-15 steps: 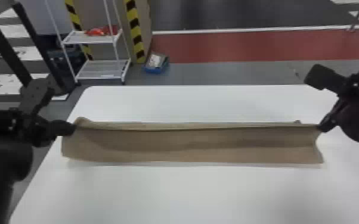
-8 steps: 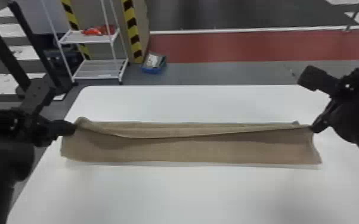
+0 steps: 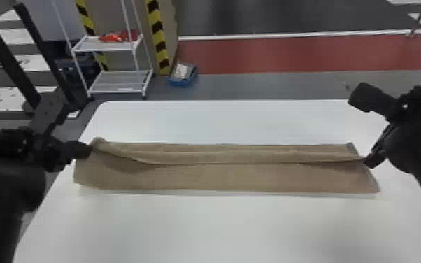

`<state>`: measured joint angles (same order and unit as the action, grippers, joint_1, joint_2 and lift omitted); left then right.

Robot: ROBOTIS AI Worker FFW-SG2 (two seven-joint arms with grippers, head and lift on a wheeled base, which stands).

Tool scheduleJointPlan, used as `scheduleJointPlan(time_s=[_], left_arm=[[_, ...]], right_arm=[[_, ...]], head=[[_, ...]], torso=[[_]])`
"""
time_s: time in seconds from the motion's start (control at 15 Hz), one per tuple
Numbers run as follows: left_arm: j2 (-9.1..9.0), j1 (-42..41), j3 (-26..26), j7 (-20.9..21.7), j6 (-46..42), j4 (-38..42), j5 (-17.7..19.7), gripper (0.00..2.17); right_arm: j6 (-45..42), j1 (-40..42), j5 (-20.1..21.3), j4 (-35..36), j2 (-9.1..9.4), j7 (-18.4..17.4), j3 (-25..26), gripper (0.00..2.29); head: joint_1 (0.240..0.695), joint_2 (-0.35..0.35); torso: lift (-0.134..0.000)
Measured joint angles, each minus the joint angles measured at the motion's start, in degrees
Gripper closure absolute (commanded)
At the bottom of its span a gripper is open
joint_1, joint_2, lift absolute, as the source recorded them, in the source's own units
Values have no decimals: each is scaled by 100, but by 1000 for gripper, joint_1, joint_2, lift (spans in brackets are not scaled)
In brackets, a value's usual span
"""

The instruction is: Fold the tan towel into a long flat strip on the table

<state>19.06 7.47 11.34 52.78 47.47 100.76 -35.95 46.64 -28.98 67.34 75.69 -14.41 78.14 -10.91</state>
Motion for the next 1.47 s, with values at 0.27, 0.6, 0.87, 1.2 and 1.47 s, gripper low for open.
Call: scheduleJointPlan(time_s=[0.27,0.6,0.87,1.2,1.47], left_arm=[[-1,0,-9,-34,-4,-12,7,1696],[1,-12,10,-77,-39,-12,46,1696],[-36,-76,30,-582,-38,14,222,181],[-157,-154,-7,-1181,-24,44,456,29],[-251,-259,-53,-1803,-65,67,709,29]], right_arm=[[466,23,108,0,43,-351,-76,49],[1039,-12,131,-4,112,-899,-70,53],[1224,149,-15,349,89,-905,131,63],[1249,384,-64,593,-27,-872,212,66],[1135,700,-227,1086,-123,-1100,585,63]], head=[[695,89],[695,66],[695,70],[695,61],[695,45]], torso=[[-123],[-123],[-123],[-123],[-123]])
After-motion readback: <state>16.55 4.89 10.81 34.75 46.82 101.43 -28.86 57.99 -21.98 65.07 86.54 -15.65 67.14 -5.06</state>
